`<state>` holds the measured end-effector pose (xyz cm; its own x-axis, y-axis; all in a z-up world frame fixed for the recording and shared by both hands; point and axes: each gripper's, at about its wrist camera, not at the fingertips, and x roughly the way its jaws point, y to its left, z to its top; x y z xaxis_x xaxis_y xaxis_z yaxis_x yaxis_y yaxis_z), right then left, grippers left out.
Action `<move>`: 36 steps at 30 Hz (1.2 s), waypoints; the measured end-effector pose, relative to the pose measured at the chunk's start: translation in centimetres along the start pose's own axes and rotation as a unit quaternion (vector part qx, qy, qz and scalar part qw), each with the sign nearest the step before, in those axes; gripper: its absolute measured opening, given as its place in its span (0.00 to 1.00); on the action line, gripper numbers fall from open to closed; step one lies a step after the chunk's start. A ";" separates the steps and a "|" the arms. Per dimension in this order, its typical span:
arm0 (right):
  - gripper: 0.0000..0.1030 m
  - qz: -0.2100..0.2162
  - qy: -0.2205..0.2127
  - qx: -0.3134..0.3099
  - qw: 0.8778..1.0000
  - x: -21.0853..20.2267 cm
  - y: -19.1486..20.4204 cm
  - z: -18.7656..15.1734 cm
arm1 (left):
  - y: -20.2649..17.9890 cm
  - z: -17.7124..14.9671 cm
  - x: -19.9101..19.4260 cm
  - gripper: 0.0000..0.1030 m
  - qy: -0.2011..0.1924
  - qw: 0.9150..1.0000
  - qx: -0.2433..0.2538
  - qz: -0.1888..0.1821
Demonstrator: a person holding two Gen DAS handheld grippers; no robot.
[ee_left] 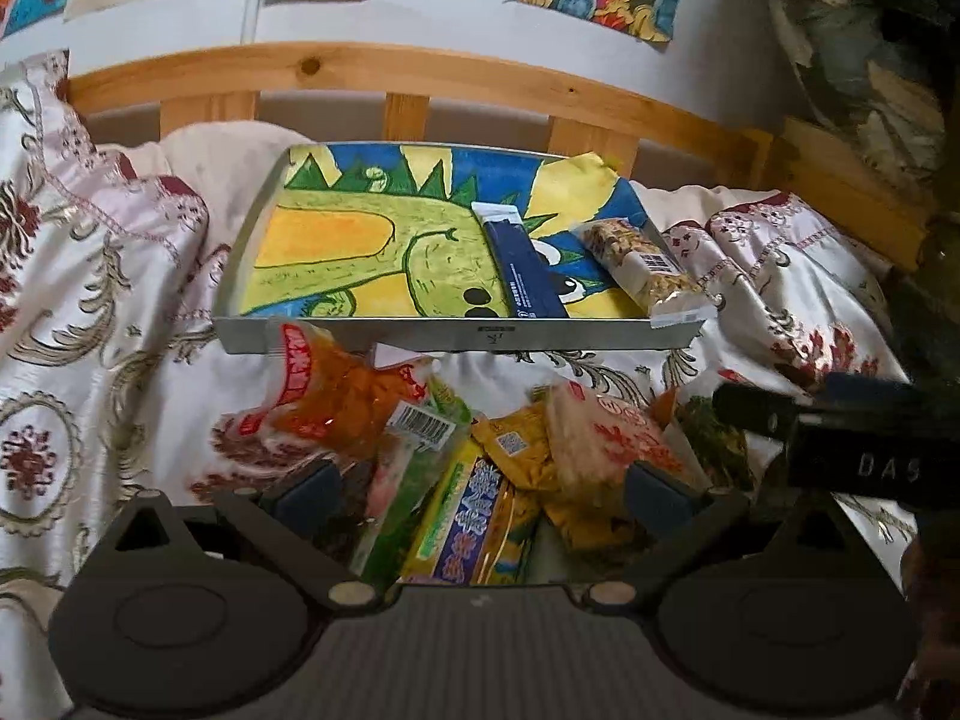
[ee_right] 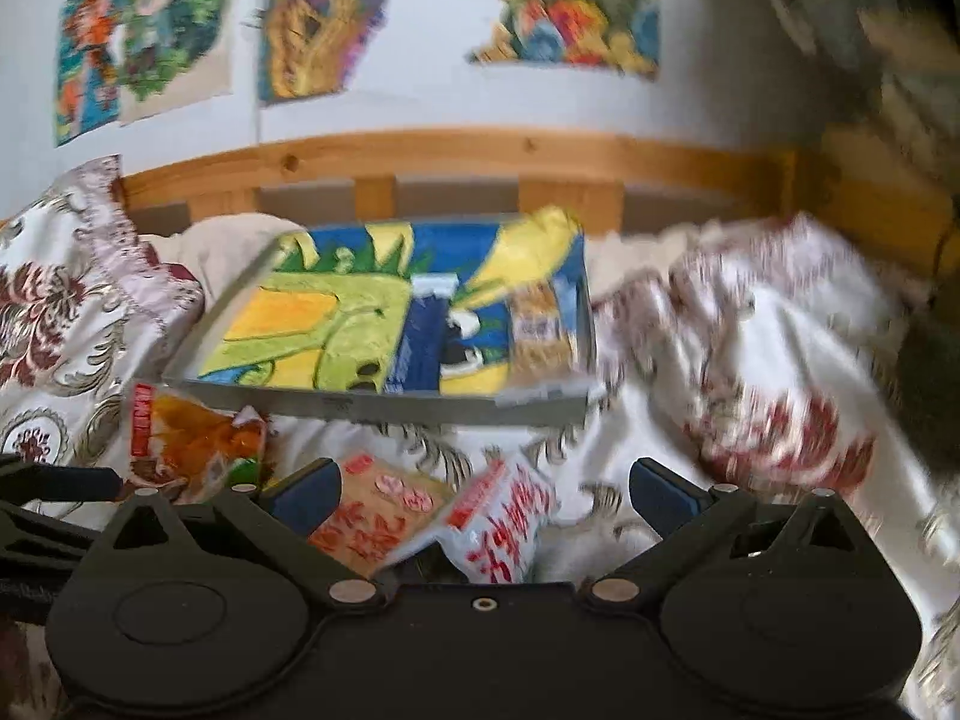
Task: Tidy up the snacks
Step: 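Grasp the white bag with red characters with the right tool, then grasp the clear-wrapped pastry with the left tool while the right tool lifts the white bag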
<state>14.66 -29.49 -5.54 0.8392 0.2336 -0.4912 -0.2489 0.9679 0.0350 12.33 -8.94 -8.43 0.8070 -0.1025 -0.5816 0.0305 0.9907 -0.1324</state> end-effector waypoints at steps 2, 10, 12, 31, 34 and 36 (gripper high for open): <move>0.94 0.006 0.015 0.013 1.000 0.9 -0.3 -0.3 | -0.1 0.1 0.8 0.99 0.002 1.000 -0.002 0.002; 0.61 0.033 0.066 0.053 0.996 3.1 -1.2 -1.1 | -0.8 0.2 2.2 0.99 0.007 1.000 0.011 -0.007; 0.55 0.028 0.066 0.055 0.996 3.0 -1.4 -1.2 | -1.0 0.3 2.4 0.99 0.007 1.000 0.016 -0.012; 0.41 -0.009 0.036 0.045 0.998 1.3 -4.9 -0.1 | -7.1 0.2 5.9 0.99 0.042 0.984 0.159 -0.064; 0.41 -0.010 0.040 0.049 0.998 1.4 -4.9 -0.2 | -7.6 0.1 6.4 0.99 0.047 0.982 0.173 -0.052; 0.41 -0.009 0.041 0.054 0.998 1.5 -4.9 -0.2 | -7.6 0.2 6.7 0.99 0.051 0.982 0.176 -0.043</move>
<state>17.08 -33.93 -6.62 0.7999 0.2117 -0.5616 -0.1773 0.9773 0.1160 17.63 -17.13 -11.19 0.7297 -0.1779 -0.6602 0.3123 0.9457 0.0904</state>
